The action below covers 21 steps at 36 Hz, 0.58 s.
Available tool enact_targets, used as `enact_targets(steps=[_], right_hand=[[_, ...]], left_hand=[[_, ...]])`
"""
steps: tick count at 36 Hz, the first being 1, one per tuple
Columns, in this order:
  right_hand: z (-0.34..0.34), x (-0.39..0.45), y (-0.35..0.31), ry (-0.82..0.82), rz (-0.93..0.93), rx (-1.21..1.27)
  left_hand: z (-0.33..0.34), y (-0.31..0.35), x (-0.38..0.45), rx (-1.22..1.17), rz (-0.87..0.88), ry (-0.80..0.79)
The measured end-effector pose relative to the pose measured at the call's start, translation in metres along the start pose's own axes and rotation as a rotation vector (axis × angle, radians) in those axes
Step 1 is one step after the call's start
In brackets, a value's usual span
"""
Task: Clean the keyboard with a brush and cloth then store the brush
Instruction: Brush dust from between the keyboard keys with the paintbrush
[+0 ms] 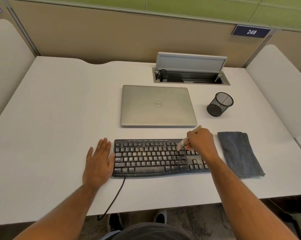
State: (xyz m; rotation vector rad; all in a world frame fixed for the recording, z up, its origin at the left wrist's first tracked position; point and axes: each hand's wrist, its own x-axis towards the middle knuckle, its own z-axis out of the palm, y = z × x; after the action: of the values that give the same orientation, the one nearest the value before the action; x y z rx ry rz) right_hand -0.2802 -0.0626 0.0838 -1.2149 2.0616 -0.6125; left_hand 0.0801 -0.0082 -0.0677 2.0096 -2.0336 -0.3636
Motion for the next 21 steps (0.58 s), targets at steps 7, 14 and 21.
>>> enact_targets(steps=[7,14,21], right_hand=[[0.0023,-0.0012,-0.0033,0.0,-0.107,-0.175],[0.0006,0.0037,-0.0063,0.013,-0.153,-0.241],[0.0019,0.0047,-0.0046,-0.033,-0.123,-0.286]], left_hand=[[-0.0016,0.0013,-0.0001,-0.013,0.001,0.0],[0.0002,0.0006,0.0001,-0.012,-0.003,0.006],[0.0008,0.0,0.0006,-0.005,-0.003,0.0]])
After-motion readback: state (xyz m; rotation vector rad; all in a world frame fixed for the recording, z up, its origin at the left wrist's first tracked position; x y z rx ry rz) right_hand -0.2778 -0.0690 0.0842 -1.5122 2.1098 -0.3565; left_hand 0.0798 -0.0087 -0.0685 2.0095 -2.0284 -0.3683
